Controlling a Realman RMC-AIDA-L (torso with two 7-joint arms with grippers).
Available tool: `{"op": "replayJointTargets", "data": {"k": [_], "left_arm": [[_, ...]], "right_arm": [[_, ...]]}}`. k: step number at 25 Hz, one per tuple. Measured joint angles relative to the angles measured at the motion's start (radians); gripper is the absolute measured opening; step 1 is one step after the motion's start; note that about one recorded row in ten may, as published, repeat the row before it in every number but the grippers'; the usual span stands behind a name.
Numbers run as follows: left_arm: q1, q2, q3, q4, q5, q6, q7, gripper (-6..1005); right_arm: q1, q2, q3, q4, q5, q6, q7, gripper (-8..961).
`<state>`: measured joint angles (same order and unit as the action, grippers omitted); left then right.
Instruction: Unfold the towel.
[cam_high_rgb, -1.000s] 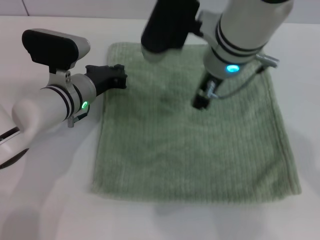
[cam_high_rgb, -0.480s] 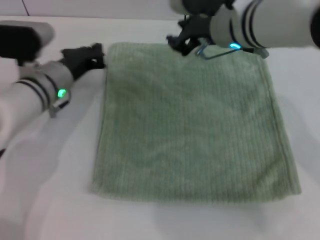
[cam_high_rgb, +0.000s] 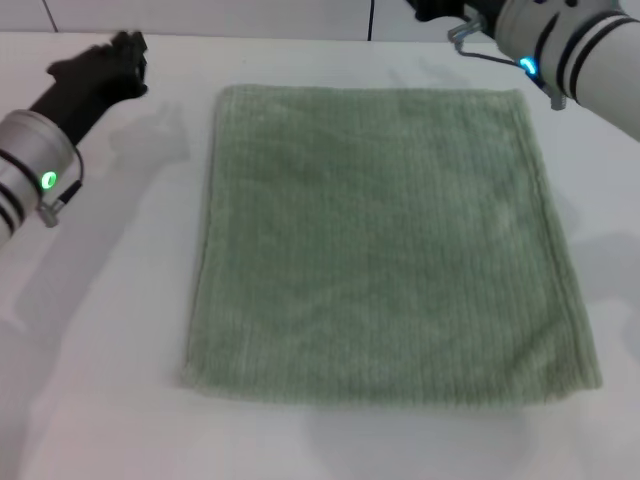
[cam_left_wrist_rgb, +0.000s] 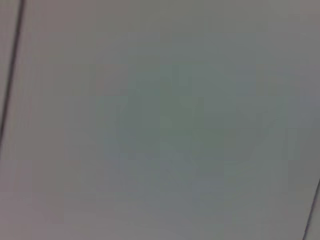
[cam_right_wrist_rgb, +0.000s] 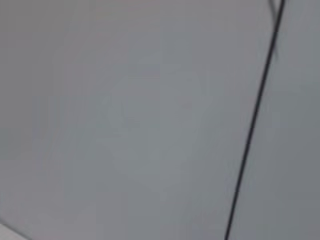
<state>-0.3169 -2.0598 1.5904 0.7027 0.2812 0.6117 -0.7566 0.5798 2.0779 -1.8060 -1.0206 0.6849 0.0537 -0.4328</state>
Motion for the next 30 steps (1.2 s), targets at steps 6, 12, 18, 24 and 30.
{"op": "replayJointTargets", "data": {"k": [6, 12, 18, 24, 30], "left_arm": [[0.025, -0.001, -0.093, -0.057, -0.002, 0.179, 0.018, 329], [0.013, -0.009, -0.172, -0.127, -0.013, 0.273, 0.086, 457], [-0.059, -0.012, -0.274, -0.286, -0.059, 0.398, 0.158, 591], [-0.089, -0.014, -0.288, -0.378, -0.133, 0.494, 0.238, 751], [-0.126, -0.018, -0.289, -0.445, -0.18, 0.53, 0.298, 829]], "right_arm": [[-0.007, 0.001, -0.012, 0.073, -0.005, -0.136, -0.008, 574], [-0.033, 0.007, -0.088, 0.197, 0.001, -0.466, 0.002, 699], [-0.007, 0.007, -0.139, 0.362, 0.001, -0.747, 0.098, 796], [0.003, 0.005, -0.153, 0.516, -0.005, -1.007, 0.283, 817], [0.015, 0.006, -0.156, 0.573, -0.007, -1.046, 0.337, 817]]}}
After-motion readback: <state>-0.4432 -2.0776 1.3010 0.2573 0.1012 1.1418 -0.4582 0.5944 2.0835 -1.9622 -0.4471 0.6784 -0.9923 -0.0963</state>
